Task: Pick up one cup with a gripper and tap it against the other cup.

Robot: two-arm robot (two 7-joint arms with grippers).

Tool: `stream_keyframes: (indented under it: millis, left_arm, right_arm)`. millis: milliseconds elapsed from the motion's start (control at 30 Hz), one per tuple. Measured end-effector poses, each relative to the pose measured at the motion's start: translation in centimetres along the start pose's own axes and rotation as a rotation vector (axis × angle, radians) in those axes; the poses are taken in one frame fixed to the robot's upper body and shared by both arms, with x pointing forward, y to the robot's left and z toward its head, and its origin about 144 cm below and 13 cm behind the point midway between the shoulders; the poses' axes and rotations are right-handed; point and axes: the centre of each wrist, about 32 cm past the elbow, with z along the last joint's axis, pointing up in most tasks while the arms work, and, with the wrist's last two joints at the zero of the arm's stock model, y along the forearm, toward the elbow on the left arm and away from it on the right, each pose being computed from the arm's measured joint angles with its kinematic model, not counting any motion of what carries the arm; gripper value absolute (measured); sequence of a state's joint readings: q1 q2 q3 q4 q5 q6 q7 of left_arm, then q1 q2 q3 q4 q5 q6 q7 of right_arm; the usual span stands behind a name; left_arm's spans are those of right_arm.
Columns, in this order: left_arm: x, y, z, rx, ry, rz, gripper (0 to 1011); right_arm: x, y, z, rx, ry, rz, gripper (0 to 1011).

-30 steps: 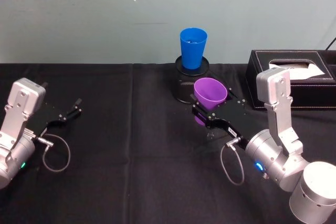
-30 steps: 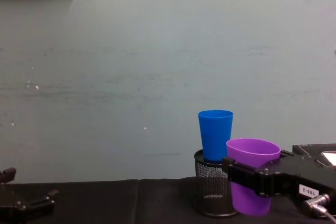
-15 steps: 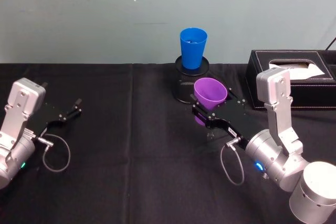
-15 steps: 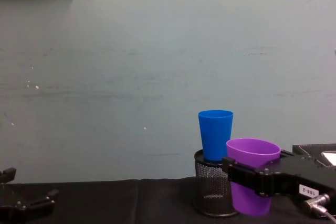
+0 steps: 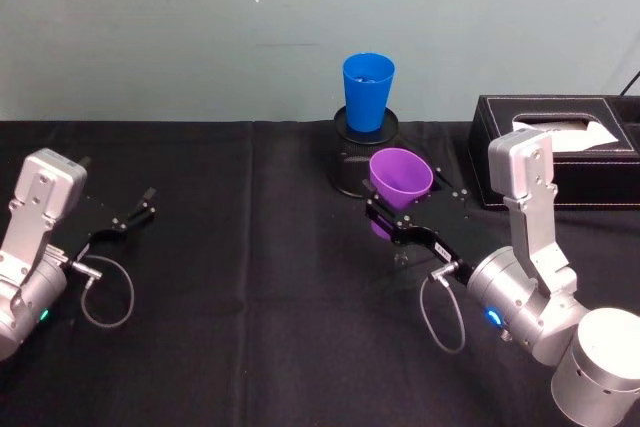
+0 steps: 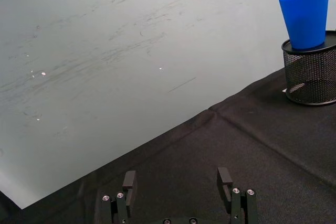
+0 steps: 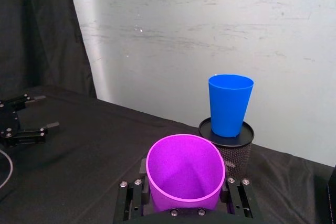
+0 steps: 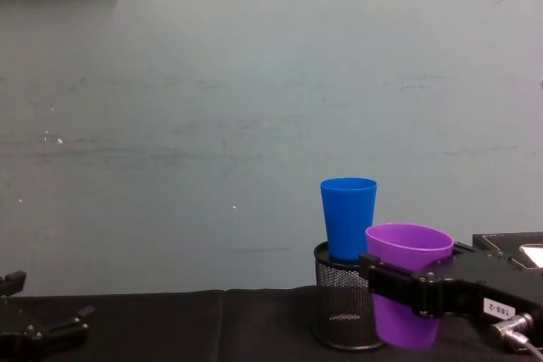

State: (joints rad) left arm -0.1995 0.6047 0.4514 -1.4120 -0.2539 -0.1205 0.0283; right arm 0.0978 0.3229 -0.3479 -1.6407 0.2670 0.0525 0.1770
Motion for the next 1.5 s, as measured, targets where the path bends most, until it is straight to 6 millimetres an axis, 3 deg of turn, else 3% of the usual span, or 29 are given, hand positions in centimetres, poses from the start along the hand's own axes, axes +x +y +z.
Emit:
stream_keyframes:
  millis: [1500]
  left_arm:
    - [0.00,0.00,0.00,0.000,0.000,0.000,1000]
  right_arm:
    - [0.00,0.00,0.00,0.000,0.000,0.000,717]
